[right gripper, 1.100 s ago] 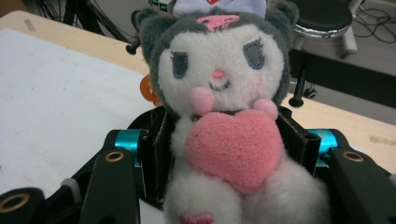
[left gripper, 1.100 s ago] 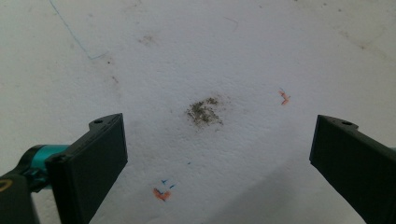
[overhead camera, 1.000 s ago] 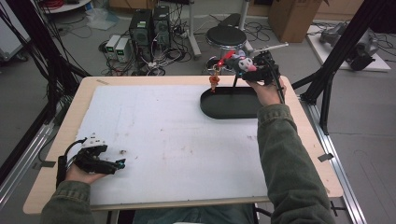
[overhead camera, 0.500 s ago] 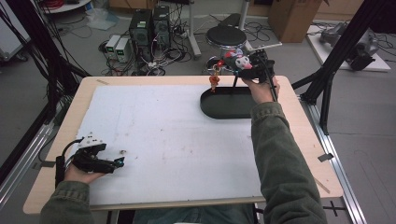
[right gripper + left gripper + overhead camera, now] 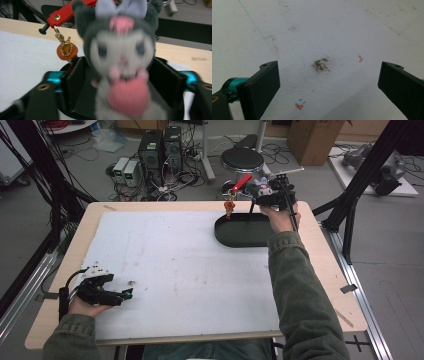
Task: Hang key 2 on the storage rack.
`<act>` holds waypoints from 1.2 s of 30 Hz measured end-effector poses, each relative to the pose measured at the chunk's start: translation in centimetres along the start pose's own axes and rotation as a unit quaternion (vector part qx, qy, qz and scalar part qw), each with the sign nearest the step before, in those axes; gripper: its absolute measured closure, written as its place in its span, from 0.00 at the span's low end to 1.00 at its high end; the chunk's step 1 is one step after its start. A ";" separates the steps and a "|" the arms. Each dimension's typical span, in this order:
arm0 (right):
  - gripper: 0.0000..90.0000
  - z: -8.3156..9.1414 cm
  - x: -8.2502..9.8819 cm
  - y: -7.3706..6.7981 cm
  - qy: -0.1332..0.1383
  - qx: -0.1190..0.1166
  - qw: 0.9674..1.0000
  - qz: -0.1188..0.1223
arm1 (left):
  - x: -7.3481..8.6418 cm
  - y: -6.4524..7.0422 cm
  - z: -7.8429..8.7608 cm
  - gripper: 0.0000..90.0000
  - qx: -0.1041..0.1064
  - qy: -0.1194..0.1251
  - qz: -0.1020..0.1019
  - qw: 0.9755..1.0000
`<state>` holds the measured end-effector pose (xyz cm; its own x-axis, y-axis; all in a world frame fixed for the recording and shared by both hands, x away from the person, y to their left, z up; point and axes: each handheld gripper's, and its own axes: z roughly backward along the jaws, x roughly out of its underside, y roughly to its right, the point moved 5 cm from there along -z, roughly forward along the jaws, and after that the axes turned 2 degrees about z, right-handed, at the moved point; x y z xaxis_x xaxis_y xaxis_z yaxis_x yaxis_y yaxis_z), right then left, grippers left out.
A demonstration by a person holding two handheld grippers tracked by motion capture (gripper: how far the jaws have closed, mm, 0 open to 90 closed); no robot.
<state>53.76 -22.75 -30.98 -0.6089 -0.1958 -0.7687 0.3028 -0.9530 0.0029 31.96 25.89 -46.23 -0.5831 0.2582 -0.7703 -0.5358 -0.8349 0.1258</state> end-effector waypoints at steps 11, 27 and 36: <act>0.01 0.5 0.2 -1.7 0.001 -0.046 0.999 0.028 | -0.1 -0.1 0.2 0.05 0.006 0.004 0.010 1.000; 0.01 1.0 3.5 -3.3 -0.004 -0.122 0.989 0.083 | -0.1 -0.2 0.4 0.05 0.001 0.009 0.013 1.000; 0.01 2.1 6.1 -1.5 0.016 -0.116 0.992 0.053 | 0.1 -0.7 1.0 0.05 -0.007 0.018 0.023 1.000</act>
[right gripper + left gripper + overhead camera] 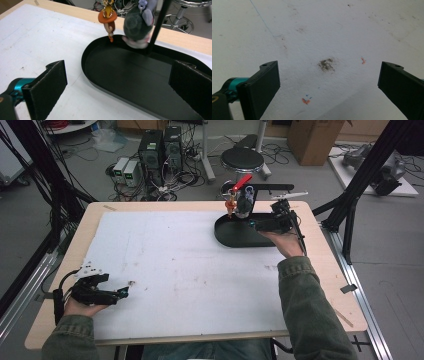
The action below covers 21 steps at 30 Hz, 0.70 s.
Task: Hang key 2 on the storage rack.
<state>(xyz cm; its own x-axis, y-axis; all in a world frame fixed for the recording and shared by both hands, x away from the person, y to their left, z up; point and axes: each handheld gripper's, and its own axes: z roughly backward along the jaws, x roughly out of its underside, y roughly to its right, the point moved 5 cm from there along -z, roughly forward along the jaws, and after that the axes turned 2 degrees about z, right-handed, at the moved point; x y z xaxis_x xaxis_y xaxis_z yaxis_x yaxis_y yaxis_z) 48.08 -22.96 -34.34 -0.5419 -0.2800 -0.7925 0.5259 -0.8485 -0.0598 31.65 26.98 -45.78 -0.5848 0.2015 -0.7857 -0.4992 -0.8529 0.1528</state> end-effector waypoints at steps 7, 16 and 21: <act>0.01 1.2 1.8 0.1 0.014 0.005 1.000 0.000 | 0.1 -0.1 0.0 0.05 0.000 -0.001 0.002 1.000; 0.01 2.6 4.0 -0.7 0.030 -0.013 0.999 0.015 | 0.2 0.0 0.0 0.05 -0.003 -0.004 0.001 1.000; 0.01 3.1 4.8 -1.0 0.033 -0.007 0.999 0.020 | 0.2 0.0 0.0 0.05 -0.004 -0.004 -0.002 1.000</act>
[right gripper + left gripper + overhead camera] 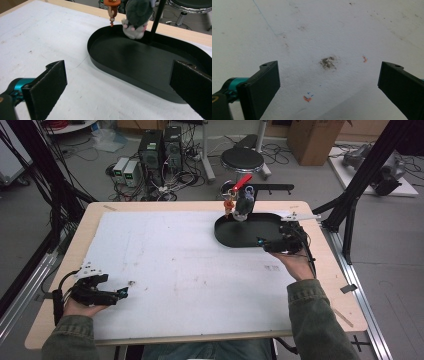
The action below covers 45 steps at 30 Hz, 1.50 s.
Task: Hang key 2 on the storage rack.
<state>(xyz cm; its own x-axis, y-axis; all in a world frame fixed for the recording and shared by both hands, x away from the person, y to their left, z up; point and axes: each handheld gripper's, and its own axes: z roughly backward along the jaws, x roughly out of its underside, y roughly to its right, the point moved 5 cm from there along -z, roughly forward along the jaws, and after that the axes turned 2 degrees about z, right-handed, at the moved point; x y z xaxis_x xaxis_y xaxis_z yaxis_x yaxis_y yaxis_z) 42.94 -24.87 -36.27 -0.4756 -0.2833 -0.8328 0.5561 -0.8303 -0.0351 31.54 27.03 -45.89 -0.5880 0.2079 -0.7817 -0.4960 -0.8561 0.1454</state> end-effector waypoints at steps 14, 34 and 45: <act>0.01 0.8 4.6 0.0 -0.009 0.009 1.000 0.014 | 0.1 0.0 0.0 0.05 -0.001 -0.002 0.001 1.000; 0.01 1.3 9.4 0.7 -0.016 0.012 1.000 -0.014 | 0.3 0.0 -0.1 0.05 -0.005 -0.007 -0.003 1.000; 0.01 2.0 10.4 1.1 0.011 0.016 1.000 -0.023 | 0.4 0.1 -0.1 0.05 -0.002 -0.006 -0.001 1.000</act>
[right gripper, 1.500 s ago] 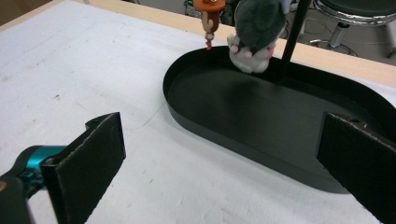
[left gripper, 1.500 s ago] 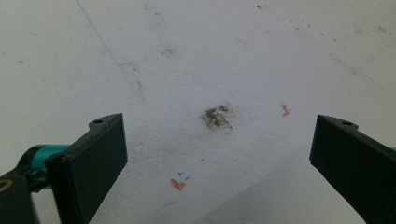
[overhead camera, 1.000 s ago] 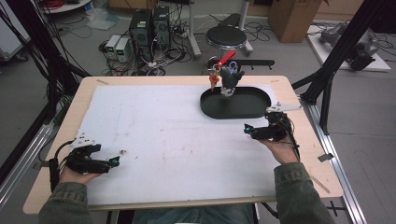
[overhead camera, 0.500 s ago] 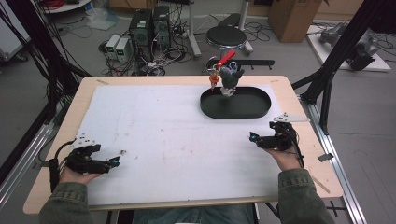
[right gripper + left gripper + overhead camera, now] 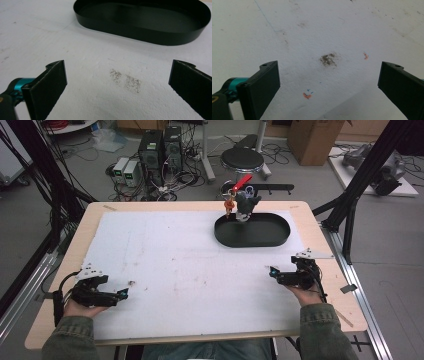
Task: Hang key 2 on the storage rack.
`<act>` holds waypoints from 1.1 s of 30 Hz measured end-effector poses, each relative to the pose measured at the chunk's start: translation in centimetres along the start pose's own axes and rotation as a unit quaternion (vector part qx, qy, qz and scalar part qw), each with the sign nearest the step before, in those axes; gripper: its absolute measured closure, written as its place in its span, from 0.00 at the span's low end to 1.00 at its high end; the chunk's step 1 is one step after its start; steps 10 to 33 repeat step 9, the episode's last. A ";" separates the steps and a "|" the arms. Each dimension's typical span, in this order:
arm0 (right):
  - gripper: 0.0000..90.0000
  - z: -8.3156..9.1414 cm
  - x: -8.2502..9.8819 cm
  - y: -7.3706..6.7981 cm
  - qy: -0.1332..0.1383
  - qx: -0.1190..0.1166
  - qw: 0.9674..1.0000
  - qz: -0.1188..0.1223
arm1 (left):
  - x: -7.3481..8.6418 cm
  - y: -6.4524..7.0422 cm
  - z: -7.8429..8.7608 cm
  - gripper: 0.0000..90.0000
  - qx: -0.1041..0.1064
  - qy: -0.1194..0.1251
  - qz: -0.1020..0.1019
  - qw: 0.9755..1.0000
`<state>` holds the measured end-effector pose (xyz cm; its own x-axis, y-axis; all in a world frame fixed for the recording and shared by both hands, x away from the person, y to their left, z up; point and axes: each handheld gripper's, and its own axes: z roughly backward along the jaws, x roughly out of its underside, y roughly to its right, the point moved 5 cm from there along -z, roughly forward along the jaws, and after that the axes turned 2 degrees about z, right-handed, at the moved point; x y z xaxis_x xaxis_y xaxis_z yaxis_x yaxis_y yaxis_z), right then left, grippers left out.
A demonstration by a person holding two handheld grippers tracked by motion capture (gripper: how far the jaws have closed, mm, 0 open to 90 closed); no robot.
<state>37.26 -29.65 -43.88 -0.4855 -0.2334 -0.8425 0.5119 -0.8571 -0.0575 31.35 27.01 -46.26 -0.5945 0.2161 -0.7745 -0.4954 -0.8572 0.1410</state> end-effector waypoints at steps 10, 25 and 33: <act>0.01 0.5 1.0 0.2 0.017 0.003 1.000 0.020 | 0.1 0.3 -0.3 0.05 0.010 -0.008 -0.007 1.000; 0.01 0.5 1.0 0.2 0.017 0.003 1.000 0.020 | 0.1 0.3 -0.3 0.05 0.010 -0.008 -0.007 1.000; 0.01 0.5 1.0 0.2 0.017 0.003 1.000 0.020 | 0.1 0.3 -0.3 0.05 0.010 -0.008 -0.007 1.000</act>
